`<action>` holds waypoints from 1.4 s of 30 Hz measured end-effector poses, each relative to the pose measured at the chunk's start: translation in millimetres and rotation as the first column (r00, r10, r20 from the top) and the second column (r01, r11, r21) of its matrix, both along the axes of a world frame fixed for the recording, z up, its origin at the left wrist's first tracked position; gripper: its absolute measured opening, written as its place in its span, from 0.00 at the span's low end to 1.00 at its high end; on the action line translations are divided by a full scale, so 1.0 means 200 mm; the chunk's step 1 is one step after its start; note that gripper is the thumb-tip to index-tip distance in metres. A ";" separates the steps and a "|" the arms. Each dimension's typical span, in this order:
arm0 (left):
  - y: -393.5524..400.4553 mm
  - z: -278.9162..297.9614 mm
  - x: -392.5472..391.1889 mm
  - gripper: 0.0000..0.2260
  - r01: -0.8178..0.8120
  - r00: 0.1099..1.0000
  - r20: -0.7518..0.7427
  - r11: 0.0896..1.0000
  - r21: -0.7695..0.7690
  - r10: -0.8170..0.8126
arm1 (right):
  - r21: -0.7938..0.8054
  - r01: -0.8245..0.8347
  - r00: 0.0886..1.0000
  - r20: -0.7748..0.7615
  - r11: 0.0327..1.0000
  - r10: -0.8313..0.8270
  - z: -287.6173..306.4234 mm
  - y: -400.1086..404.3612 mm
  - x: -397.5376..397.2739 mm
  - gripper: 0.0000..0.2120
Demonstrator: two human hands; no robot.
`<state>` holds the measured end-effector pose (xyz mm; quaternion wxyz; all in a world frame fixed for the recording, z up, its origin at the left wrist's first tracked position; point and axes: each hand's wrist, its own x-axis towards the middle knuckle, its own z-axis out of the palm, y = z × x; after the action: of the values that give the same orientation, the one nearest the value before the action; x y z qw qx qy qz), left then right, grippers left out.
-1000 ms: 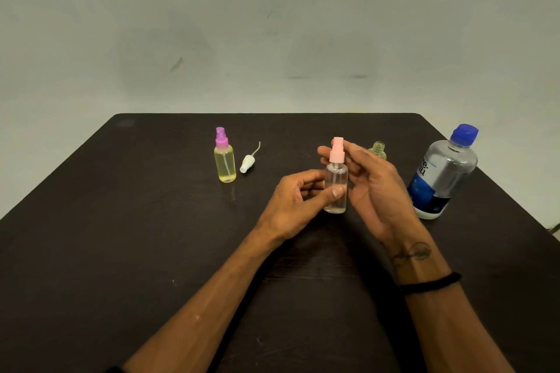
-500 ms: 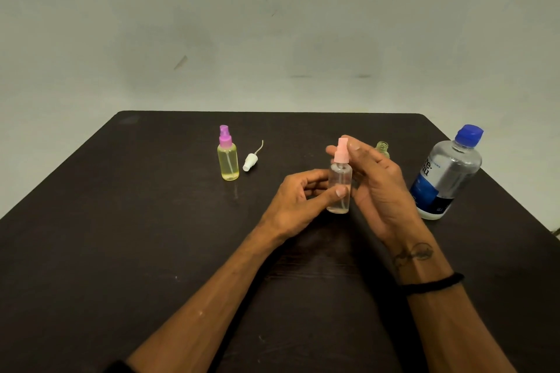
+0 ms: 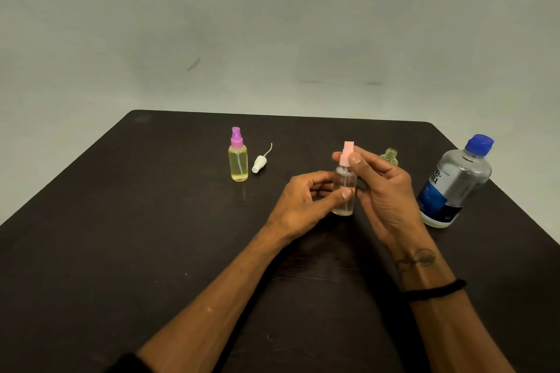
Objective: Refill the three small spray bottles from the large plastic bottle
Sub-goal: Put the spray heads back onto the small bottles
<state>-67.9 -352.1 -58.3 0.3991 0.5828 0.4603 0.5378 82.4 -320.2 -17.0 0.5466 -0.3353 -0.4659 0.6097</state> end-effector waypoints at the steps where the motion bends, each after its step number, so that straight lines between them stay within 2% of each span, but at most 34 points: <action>1: 0.00 0.00 0.00 0.13 -0.025 1.000 -0.018 1.000 0.010 0.025 | 0.017 0.018 1.000 0.007 1.000 -0.018 0.00 0.00 -0.01 0.18; 6: -0.06 0.01 -0.03 0.13 -0.191 0.972 -0.117 0.977 0.095 0.202 | 0.104 0.048 0.997 0.051 0.993 -0.053 -0.02 -0.02 -0.10 0.20; 12: -0.19 0.01 -0.24 0.18 -0.381 0.895 -0.152 0.897 0.223 0.418 | 0.151 -0.083 0.995 0.073 0.985 0.072 -0.03 -0.04 -0.29 0.19; 13: -0.22 0.01 -0.30 0.20 -0.412 0.872 -0.176 0.878 0.243 0.458 | 0.144 -0.094 0.992 0.103 0.985 0.079 -0.04 -0.03 -0.32 0.17; 15: -0.27 0.00 -0.42 0.21 -0.478 0.820 -0.207 0.837 0.266 0.534 | 0.161 -0.089 0.965 0.258 0.983 0.045 -0.08 0.02 -0.39 0.10; 17: -0.30 -0.02 -0.52 0.22 -0.556 0.763 -0.207 0.786 0.272 0.612 | 0.244 -0.121 0.851 0.524 0.962 -0.026 -0.12 0.07 -0.46 0.15; 19: -0.30 -0.03 -0.57 0.23 -0.611 0.725 -0.200 0.750 0.252 0.659 | 0.320 -0.224 0.648 0.754 0.921 -0.104 -0.15 0.11 -0.50 0.24; 20: -0.30 -0.03 -0.60 0.23 -0.630 0.716 -0.193 0.740 0.236 0.671 | 0.334 -0.284 0.561 0.818 0.899 -0.127 -0.15 0.12 -0.53 0.28; 23: -0.29 -0.03 -0.65 0.23 -0.662 0.709 -0.165 0.728 0.180 0.686 | 0.298 -0.407 0.391 0.911 0.864 -0.131 -0.13 0.15 -0.61 0.33; 26: -0.27 -0.03 -0.67 0.22 -0.678 0.706 -0.154 0.722 0.138 0.691 | 0.271 -0.452 0.282 0.947 0.850 -0.152 -0.12 0.19 -0.66 0.29; 28: -0.26 -0.04 -0.67 0.22 -0.686 0.701 -0.168 0.720 0.111 0.693 | 0.282 -0.450 0.266 0.948 0.848 -0.174 -0.12 0.21 -0.68 0.23; 32: -0.24 -0.04 -0.68 0.24 -0.692 0.698 -0.189 0.719 0.067 0.690 | 0.326 -0.379 0.293 0.930 0.866 -0.222 -0.14 0.22 -0.70 0.10; 36: -0.24 -0.05 -0.67 0.23 -0.686 0.705 -0.203 0.726 0.050 0.680 | 0.388 -0.302 0.280 0.909 0.871 -0.308 -0.16 0.23 -0.65 0.09; 39: -0.27 -0.05 -0.66 0.28 -0.695 0.700 -0.205 0.718 0.023 0.684 | 0.436 -0.254 0.279 0.888 0.863 -0.366 -0.17 0.22 -0.61 0.10; 41: -0.30 -0.05 -0.64 0.28 -0.745 0.644 -0.199 0.665 0.055 0.738 | 0.469 -0.218 0.306 0.866 0.856 -0.396 -0.19 0.22 -0.59 0.08; 42: -0.32 -0.04 -0.61 0.24 -0.773 0.598 -0.207 0.625 0.107 0.775 | 0.479 -0.179 0.340 0.850 0.859 -0.403 -0.19 0.21 -0.58 0.06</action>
<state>-190.4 -415.4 -67.0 0.0681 0.3859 0.7088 0.5866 -33.7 -278.3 -55.0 0.2892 -0.5024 -0.8053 0.1246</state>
